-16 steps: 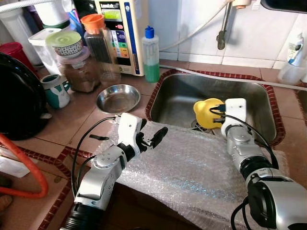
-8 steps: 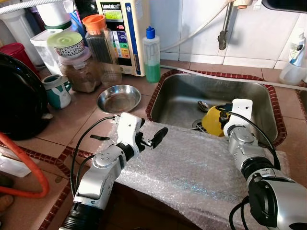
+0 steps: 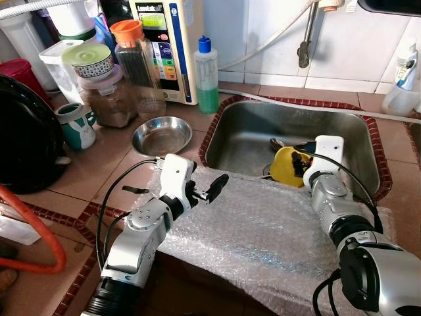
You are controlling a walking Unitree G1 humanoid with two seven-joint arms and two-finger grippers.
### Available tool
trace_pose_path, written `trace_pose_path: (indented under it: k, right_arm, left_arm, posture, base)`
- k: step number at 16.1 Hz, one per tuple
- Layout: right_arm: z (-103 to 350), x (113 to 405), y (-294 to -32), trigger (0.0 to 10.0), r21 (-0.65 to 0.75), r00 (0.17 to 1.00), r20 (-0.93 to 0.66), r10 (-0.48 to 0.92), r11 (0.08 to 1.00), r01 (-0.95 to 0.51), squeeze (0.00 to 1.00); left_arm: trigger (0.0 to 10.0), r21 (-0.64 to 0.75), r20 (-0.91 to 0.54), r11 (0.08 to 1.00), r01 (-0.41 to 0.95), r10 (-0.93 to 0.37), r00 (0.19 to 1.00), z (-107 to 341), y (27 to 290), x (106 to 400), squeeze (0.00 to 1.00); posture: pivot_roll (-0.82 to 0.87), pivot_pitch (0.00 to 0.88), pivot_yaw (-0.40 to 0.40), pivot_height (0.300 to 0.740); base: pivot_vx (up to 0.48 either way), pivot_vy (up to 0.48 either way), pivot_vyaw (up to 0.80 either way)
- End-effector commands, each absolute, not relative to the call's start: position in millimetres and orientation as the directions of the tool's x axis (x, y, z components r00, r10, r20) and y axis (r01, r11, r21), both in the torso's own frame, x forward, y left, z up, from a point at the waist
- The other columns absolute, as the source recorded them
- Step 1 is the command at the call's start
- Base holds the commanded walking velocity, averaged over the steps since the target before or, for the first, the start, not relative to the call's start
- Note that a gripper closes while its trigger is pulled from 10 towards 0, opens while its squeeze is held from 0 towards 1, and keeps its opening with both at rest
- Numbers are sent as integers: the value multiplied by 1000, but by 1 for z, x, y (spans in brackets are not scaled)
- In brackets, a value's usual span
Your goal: Kitchen organization
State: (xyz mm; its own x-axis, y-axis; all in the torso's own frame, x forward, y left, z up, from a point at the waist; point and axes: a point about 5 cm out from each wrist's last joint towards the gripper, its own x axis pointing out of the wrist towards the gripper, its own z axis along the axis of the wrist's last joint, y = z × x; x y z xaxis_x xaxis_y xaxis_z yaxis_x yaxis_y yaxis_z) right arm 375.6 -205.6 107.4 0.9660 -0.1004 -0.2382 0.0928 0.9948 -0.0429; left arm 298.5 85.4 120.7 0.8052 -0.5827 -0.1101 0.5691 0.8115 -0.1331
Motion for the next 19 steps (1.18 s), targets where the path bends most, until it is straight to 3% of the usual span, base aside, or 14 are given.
trace_pose_path:
  k: [1,2,4,5,7,11,13,16,17,19]
  right_arm:
    - [98,373,-191,10000,-80,962,-270,-31,997,9,1000]
    - [99,374,-187,10000,-49,964,-265,9,999,-23,1000]
    - [100,374,-183,10000,-133,966,-255,46,988,-82,1000]
    - [101,374,-182,10000,-356,971,-236,35,927,-120,1000]
    - [106,375,-177,10000,-482,982,-179,62,864,-143,1000]
    - [123,380,-176,10000,-399,996,-67,63,913,-85,1000]
    - [144,385,-180,10000,-377,998,68,10,926,16,1000]
    - [145,386,-184,10000,-316,998,61,-34,947,51,1000]
    - [146,387,-189,10000,-273,996,55,-66,959,79,1000]
    - [143,388,-189,10000,-56,1000,-8,-28,998,28,1000]
  left_arm:
    - [10000,-109,-108,820,561,-571,814,125,87,301,1000]
    - [10000,-109,-109,821,561,-571,814,124,87,301,1000]
    - [10000,-108,-109,821,561,-571,814,124,86,302,1000]
    - [10000,-105,-109,821,561,-570,814,125,86,302,1000]
    - [10000,-100,-107,828,551,-560,822,125,87,303,1000]
    - [10000,-89,-95,849,520,-527,844,127,90,307,1000]
    - [10000,-81,-95,860,505,-511,855,126,92,308,1000]
    - [10000,-79,-95,863,499,-504,858,126,92,308,1000]
    - [10000,-78,-95,865,495,-501,860,125,92,308,1000]
    - [10000,-75,-96,868,491,-496,863,125,93,308,1000]
  posture:
    - [87,34,137,740]
    - [86,32,138,740]
    - [84,31,139,740]
    - [84,31,139,740]
    - [83,28,136,740]
    - [83,27,132,740]
    - [84,26,128,740]
    - [84,26,126,740]
    - [84,25,126,740]
    - [83,28,127,740]
  base:
    - [0,0,0]
    - [0,0,0]
    - [0,0,0]
    - [0,0,0]
    - [0,0,0]
    - [0,0,0]
    - [0,0,0]
    - [0,0,0]
    - [0,0,0]
    - [0,0,0]
